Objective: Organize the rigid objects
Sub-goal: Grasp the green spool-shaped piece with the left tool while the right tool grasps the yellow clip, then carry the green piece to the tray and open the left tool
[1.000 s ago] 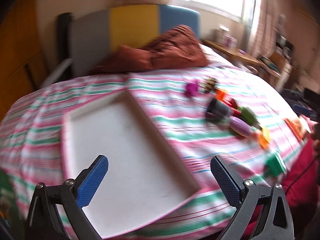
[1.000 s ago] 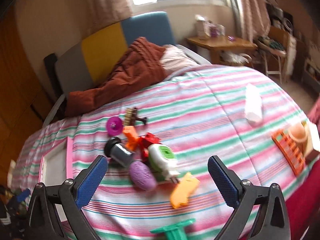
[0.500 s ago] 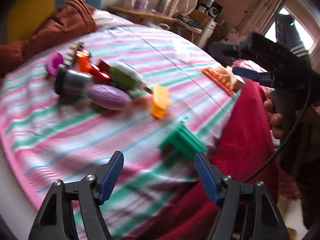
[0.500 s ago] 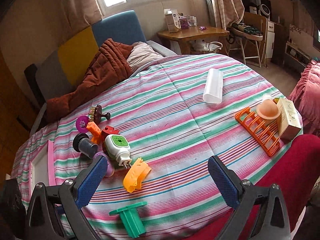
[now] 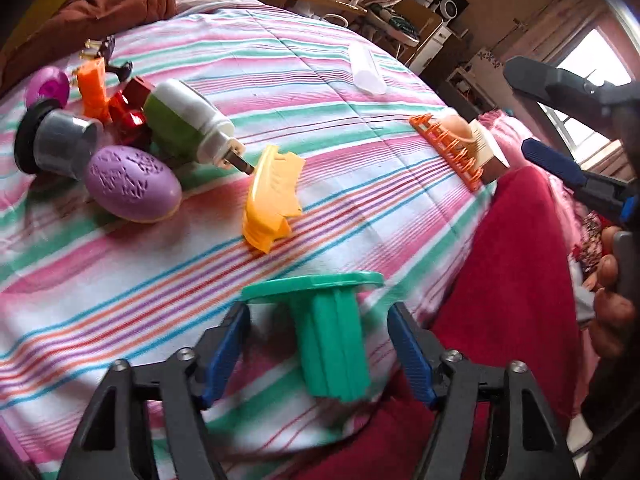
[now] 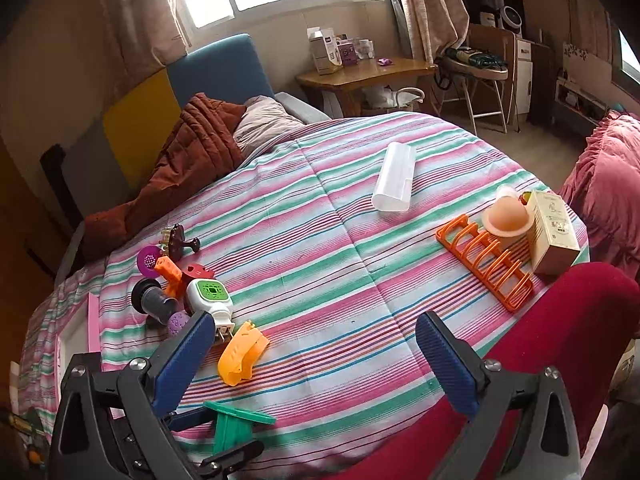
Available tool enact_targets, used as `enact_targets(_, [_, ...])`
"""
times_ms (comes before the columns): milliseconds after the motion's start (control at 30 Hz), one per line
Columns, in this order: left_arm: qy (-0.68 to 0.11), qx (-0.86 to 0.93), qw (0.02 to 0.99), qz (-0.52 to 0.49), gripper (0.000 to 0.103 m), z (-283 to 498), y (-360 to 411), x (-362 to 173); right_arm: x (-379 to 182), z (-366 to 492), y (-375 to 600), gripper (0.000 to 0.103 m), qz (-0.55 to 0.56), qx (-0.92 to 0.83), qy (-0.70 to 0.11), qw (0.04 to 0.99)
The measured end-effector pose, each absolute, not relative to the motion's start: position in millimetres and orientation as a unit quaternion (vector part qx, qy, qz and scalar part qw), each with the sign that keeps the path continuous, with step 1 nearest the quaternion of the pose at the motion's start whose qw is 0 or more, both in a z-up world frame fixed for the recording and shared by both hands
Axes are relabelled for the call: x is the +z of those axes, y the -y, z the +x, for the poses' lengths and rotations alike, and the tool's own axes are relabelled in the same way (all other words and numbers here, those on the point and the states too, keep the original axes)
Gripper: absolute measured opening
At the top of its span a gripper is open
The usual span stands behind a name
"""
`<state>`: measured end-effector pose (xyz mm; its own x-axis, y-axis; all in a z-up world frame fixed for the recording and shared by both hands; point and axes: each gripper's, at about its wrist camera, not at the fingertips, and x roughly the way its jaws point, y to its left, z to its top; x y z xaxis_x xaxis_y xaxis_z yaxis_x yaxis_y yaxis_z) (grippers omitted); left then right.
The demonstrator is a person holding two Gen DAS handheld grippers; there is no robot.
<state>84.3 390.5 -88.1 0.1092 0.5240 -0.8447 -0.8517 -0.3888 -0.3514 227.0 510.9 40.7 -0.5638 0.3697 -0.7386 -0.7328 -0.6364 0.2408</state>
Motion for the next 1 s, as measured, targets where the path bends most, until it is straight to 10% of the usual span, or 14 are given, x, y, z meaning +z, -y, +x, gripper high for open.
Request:
enact_targets(67, [-0.175, 0.648, 0.535, -0.513, 0.031, 84.5, -388.1, -89.5, 37.3, 225.7, -512.5, 0.102, -0.336, 0.839, -0.278, 0.327])
enact_targets(267, [-0.170, 0.674, 0.519, -0.497, 0.031, 67.3, -348.2, -85.4, 26.7, 210.5, -516.5, 0.101, -0.353, 0.823, -0.339, 0.288])
enact_targets(500, [-0.161, 0.722, 0.475, -0.475, 0.031, 49.0, -298.4, -86.5, -10.0, 154.7, -501.8, 0.067, -0.449, 0.787, -0.361, 0.219])
enact_targets(767, [-0.150, 0.733, 0.472, -0.466, 0.031, 47.0, -289.6, -91.2, -47.6, 103.2, -496.3, 0.057, -0.529, 0.748, -0.311, 0.251])
enact_targets(900, [-0.141, 0.734, 0.472, -0.467, 0.031, 48.3, -290.9, -90.8, -66.6, 94.1, -495.2, 0.027, -0.546, 0.739, -0.281, 0.278])
enact_targets(1000, [-0.138, 0.736, 0.470, -0.467, 0.031, 48.0, -290.7, -91.3, -67.0, 97.5, -494.8, 0.028, -0.540, 0.745, -0.270, 0.283])
